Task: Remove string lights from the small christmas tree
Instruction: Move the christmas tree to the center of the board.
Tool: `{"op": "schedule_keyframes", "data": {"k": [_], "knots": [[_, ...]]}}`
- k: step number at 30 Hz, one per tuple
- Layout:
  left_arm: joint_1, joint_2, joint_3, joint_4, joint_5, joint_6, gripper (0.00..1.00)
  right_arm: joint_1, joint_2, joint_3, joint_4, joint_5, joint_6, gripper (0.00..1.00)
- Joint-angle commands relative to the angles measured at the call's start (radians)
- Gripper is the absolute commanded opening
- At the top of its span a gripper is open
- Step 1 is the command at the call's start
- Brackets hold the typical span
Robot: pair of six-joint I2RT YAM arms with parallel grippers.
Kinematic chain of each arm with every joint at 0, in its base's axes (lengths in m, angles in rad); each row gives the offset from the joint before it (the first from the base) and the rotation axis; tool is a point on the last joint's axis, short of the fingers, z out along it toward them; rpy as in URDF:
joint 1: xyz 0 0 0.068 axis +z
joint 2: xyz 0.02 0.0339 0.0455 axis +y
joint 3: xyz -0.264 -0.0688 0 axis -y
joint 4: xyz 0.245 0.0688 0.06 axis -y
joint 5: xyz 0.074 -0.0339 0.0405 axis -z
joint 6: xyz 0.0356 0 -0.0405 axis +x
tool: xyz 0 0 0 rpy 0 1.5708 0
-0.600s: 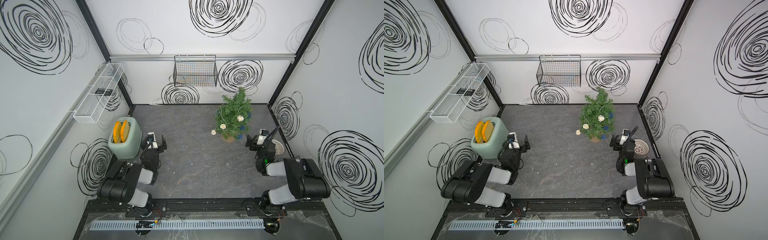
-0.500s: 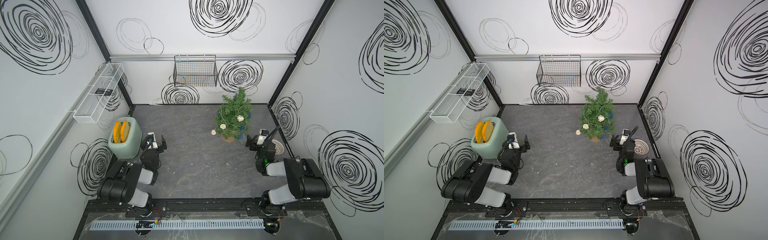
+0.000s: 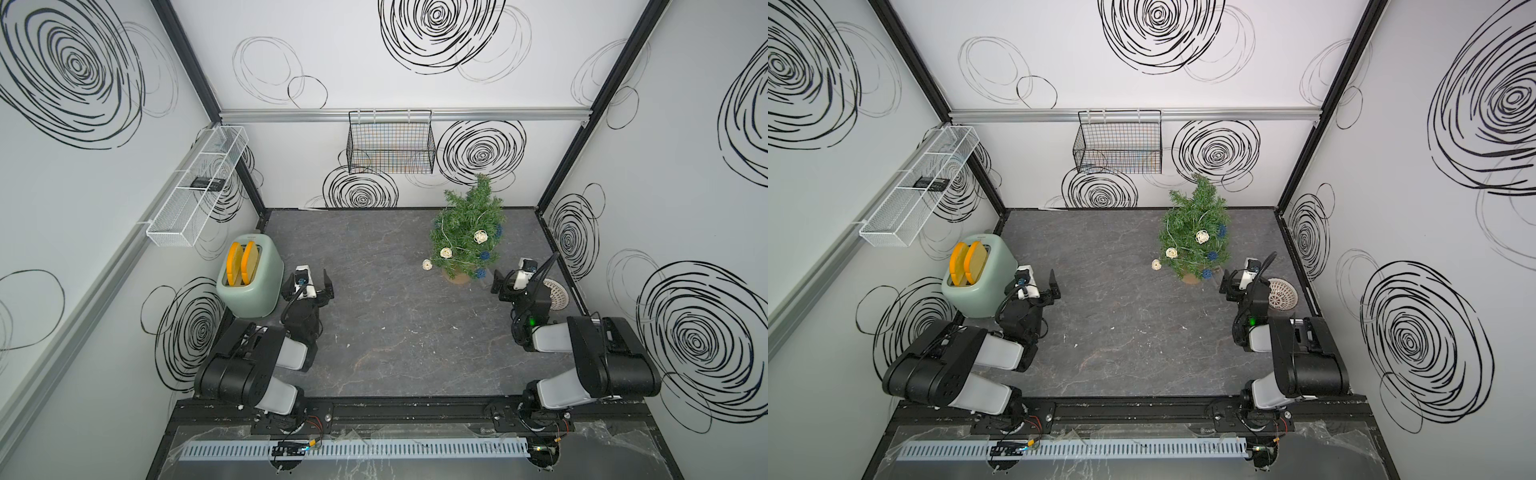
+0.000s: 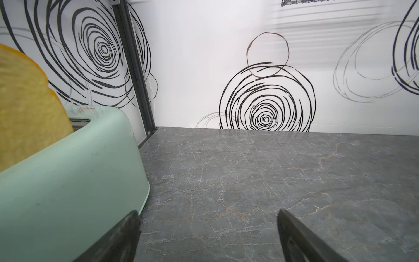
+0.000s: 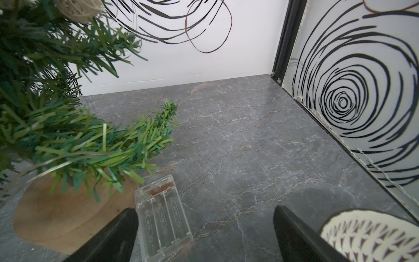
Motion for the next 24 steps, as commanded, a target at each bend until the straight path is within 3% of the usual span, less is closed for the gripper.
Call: {"op": "schedule_keyframes", "data": {"k": [1,14,18,21,22,24], "knots": [[-0.001,0.011,-0.008,0.093,-0.012,0.014,0.96,-0.002,-0.014,0.002,0.035,-0.004,-0.01,0.97],[0.04,0.001,0.022,0.019,0.052,-0.016,0.96,-0.001,-0.013,0.003,0.034,0.001,-0.01,0.97],[0.086,-0.007,0.043,-0.039,0.14,-0.041,0.96,-0.003,-0.009,0.01,0.026,-0.001,-0.009,0.97],[0.087,-0.011,0.036,-0.026,0.139,-0.043,0.96,-0.004,-0.009,0.01,0.023,-0.007,-0.007,0.97],[0.075,-0.026,0.041,-0.039,0.087,-0.047,0.96,-0.009,-0.02,0.002,0.037,-0.003,-0.004,0.97],[0.074,-0.076,0.05,-0.111,0.075,-0.055,0.96,-0.009,-0.061,0.018,-0.044,0.059,0.033,0.97]]}}
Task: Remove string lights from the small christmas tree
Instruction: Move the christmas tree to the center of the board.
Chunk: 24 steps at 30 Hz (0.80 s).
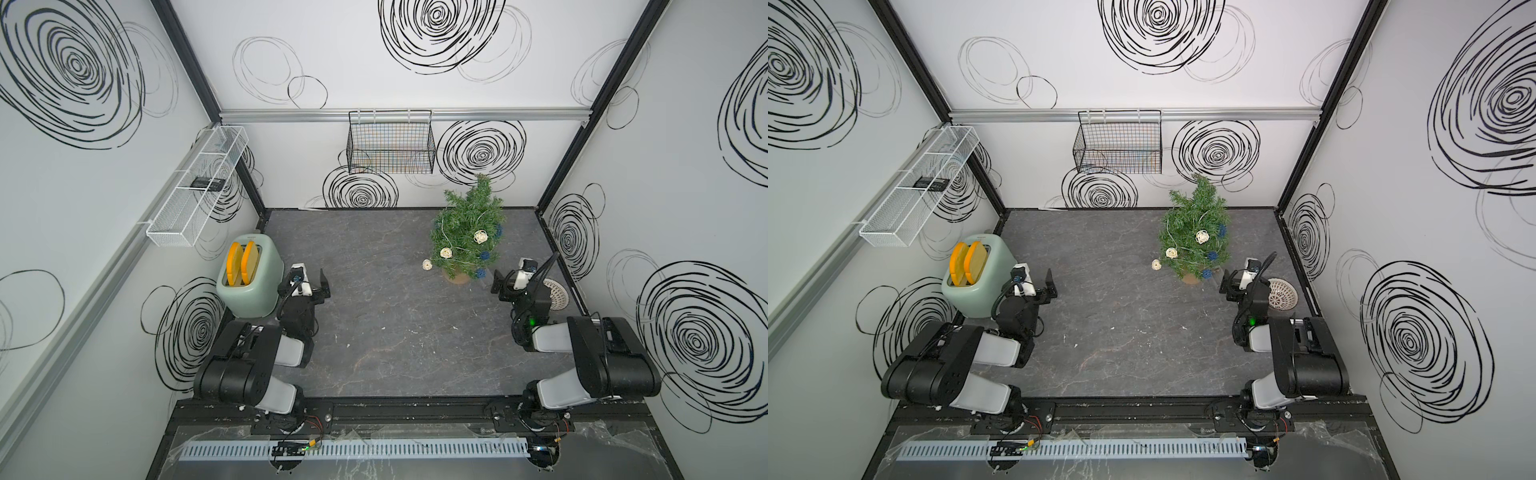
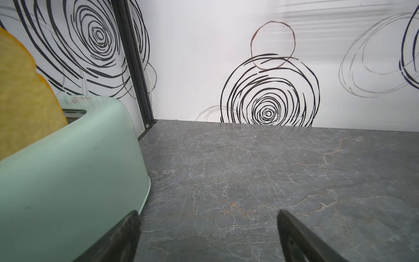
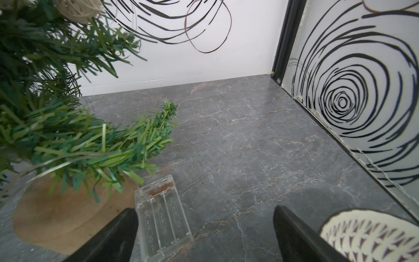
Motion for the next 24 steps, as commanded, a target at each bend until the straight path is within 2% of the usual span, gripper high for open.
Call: {"op": "schedule_keyframes", "data": {"k": [1,4,7,9,10,12,14,15,17,19,20,22,23,24], "knots": [[-0.007,-0.073,0.037,-0.04,-0.043,-0.02,0.96,-0.002,-0.056,0.021,-0.025,0.061,0.008,0.97],[0.0,-0.142,0.081,-0.18,-0.053,-0.029,0.96,-0.005,-0.091,0.13,-0.251,0.154,0.066,0.97],[0.004,-0.184,0.123,-0.281,-0.069,-0.038,0.96,-0.008,-0.09,0.238,-0.401,0.211,0.104,0.97],[0.007,-0.199,0.169,-0.352,-0.115,-0.066,0.96,-0.007,-0.089,0.308,-0.479,0.294,0.149,0.97],[0.007,-0.195,0.204,-0.38,-0.174,-0.112,0.96,-0.007,-0.089,0.351,-0.533,0.344,0.188,0.97],[0.008,-0.192,0.276,-0.431,-0.276,-0.233,0.96,-0.008,-0.078,0.44,-0.644,0.414,0.32,0.97],[0.022,-0.215,0.363,-0.551,-0.253,-0.302,0.96,-0.015,-0.057,0.553,-0.865,0.489,0.583,0.97],[0.03,-0.225,0.375,-0.553,-0.209,-0.321,0.96,-0.029,-0.048,0.603,-0.982,0.471,0.713,0.97],[0.059,-0.26,0.354,-0.494,-0.091,-0.387,0.96,-0.098,-0.045,0.623,-0.935,0.217,0.702,0.97],[0.095,-0.306,0.26,-0.294,0.071,-0.457,0.96,-0.152,-0.051,0.592,-0.862,0.096,0.785,0.98],[0.104,-0.317,0.211,-0.167,0.098,-0.493,0.96,-0.175,-0.055,0.573,-0.825,0.059,0.804,0.97],[0.116,-0.306,0.124,0.06,0.053,-0.658,0.96,-0.227,-0.043,0.523,-0.652,-0.123,0.777,0.97],[0.132,-0.297,0.112,0.084,0.033,-0.782,0.96,-0.246,-0.028,0.525,-0.627,-0.191,0.775,0.97],[0.173,-0.29,0.123,0.037,0.075,-0.928,0.96,-0.269,-0.002,0.545,-0.619,-0.273,0.771,0.97]]}}
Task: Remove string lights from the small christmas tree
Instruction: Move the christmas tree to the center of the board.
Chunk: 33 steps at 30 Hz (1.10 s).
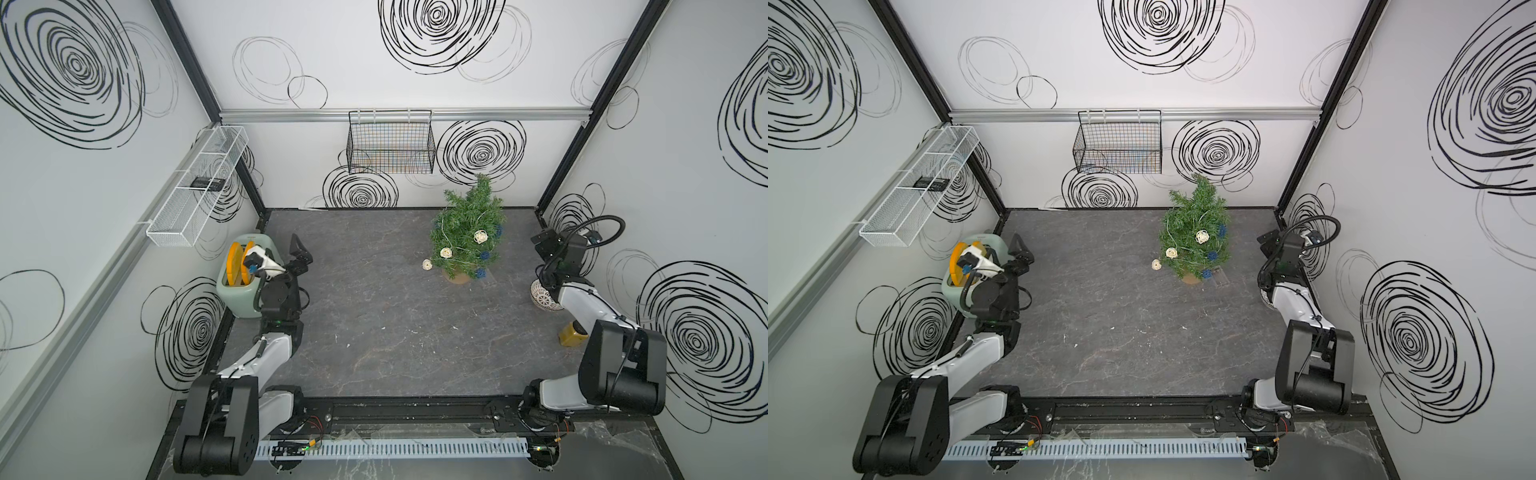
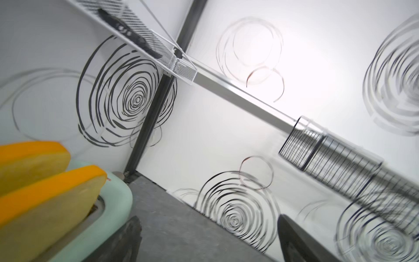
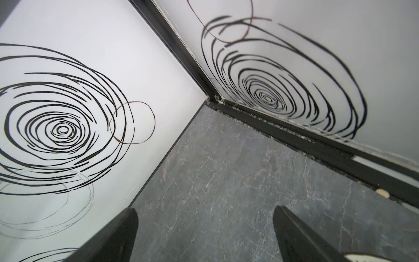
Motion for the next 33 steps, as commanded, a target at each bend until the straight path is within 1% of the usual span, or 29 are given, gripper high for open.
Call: {"op": "schedule_keyframes", "data": {"k": [1,2,3,4,5,7,8,10,11,12,13,14,16,17,18,19,21,22,23,25,27,29,30,31,33], "knots": [[0.102,0.027,0.011,0.098,0.171,-0.449,0.96,-0.044,0.071,0.035,0.08,-0.328,0.072,0.97],[0.135,0.043,0.053,0.056,0.279,-0.469,0.96,-0.046,0.095,0.065,0.055,-0.352,0.067,0.97],[0.154,0.057,0.096,0.039,0.385,-0.441,0.96,-0.046,0.119,0.099,0.024,-0.383,0.051,0.97],[0.156,0.068,0.119,0.053,0.444,-0.412,0.96,-0.046,0.144,0.131,0.007,-0.417,0.027,0.97],[0.146,0.067,0.119,0.074,0.45,-0.412,0.96,-0.045,0.171,0.156,-0.003,-0.439,0.013,0.97],[0.122,0.054,0.083,0.153,0.402,-0.456,0.96,-0.046,0.227,0.19,0.007,-0.49,0.009,0.97],[0.114,0.052,0.076,0.191,0.398,-0.473,0.96,-0.048,0.266,0.211,0.015,-0.519,0.009,0.97],[0.092,0.029,0.099,0.156,0.411,-0.465,0.96,-0.046,0.353,0.268,-0.001,-0.582,0.015,0.98],[0.069,-0.002,0.111,0.104,0.391,-0.44,0.96,-0.044,0.399,0.298,-0.008,-0.609,0.017,0.95],[0.038,-0.036,0.118,0.05,0.357,-0.393,0.96,-0.04,0.437,0.32,-0.008,-0.631,0.021,0.93],[-0.005,-0.082,0.129,-0.014,0.305,-0.319,0.96,-0.037,0.476,0.346,-0.003,-0.657,0.022,0.9],[-0.057,-0.129,0.142,-0.074,0.252,-0.219,0.96,-0.031,0.512,0.376,-0.005,-0.686,0.018,0.87],[-0.159,-0.199,0.18,-0.174,0.141,-0.074,0.96,-0.016,0.58,0.451,-0.051,-0.72,-0.002,0.84],[-0.197,-0.22,0.194,-0.201,0.114,-0.04,0.96,-0.003,0.612,0.491,-0.083,-0.734,-0.019,0.83],[-0.211,-0.227,0.2,-0.198,0.118,-0.038,0.96,0.011,0.637,0.52,-0.102,-0.745,-0.034,0.83],[-0.214,-0.229,0.209,-0.2,0.148,-0.066,0.96,0.026,0.664,0.553,-0.126,-0.75,-0.05,0.83],[-0.197,-0.234,0.225,-0.226,0.184,-0.173,0.96,0.054,0.707,0.594,-0.136,-0.768,-0.067,0.83],[-0.18,-0.23,0.231,-0.229,0.23,-0.223,0.96,0.066,0.729,0.617,-0.146,-0.774,-0.07,0.82],[-0.156,-0.225,0.238,-0.21,0.303,-0.252,0.96,0.075,0.748,0.632,-0.141,-0.786,-0.068,0.81],[-0.149,-0.218,0.239,-0.135,0.4,-0.243,0.96,0.09,0.786,0.662,-0.14,-0.806,-0.066,0.79],[-0.165,-0.232,0.224,-0.104,0.392,-0.235,0.96,0.104,0.824,0.694,-0.146,-0.827,-0.068,0.77],[-0.191,-0.255,0.187,-0.079,0.334,-0.235,0.96,0.117,0.856,0.722,-0.152,-0.857,-0.069,0.74],[-0.193,-0.263,0.175,-0.088,0.323,-0.258,0.96,0.122,0.864,0.725,-0.15,-0.866,-0.067,0.73],[-0.187,-0.261,0.175,-0.107,0.339,-0.28,0.96,0.128,0.871,0.722,-0.137,-0.882,-0.066,0.73],[-0.184,-0.234,0.187,-0.115,0.407,-0.286,0.96,0.139,0.88,0.715,-0.12,-0.907,-0.066,0.73]]}}
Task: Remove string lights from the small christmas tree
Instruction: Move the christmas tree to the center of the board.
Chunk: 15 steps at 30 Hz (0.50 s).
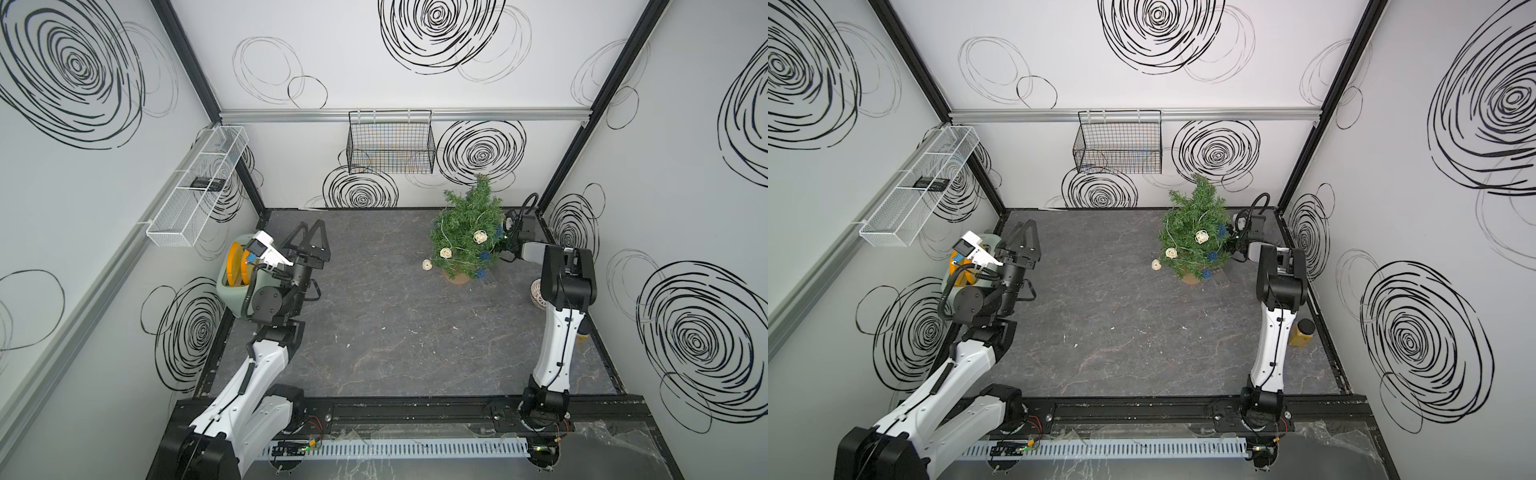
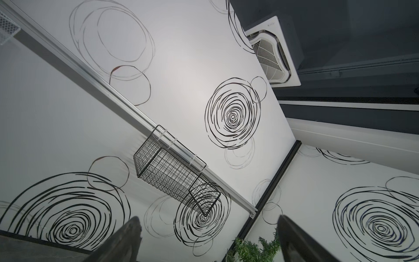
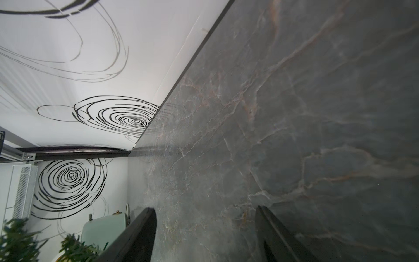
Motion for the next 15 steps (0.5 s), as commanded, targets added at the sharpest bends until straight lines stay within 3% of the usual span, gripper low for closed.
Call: {"op": "schedule_keyframes", "data": {"k": [1,8,11,15], "knots": [[-0.008,0.026,-0.002,0.052,0.08,-0.045,0.96,0.014,0.02,0.006,0.006,-0.08,-0.013,0.73],[-0.177,0.001,-0.021,-0.2,-0.132,0.095,0.96,0.055,-0.011,-0.081,0.066,-0.149,-0.042,0.73],[-0.231,0.036,0.004,-0.37,-0.207,0.089,0.96,0.085,-0.024,-0.106,0.071,-0.166,-0.058,0.73],[-0.301,0.059,-0.046,-0.404,-0.274,0.05,0.97,0.127,-0.065,-0.182,0.12,-0.16,-0.058,0.73]]}}
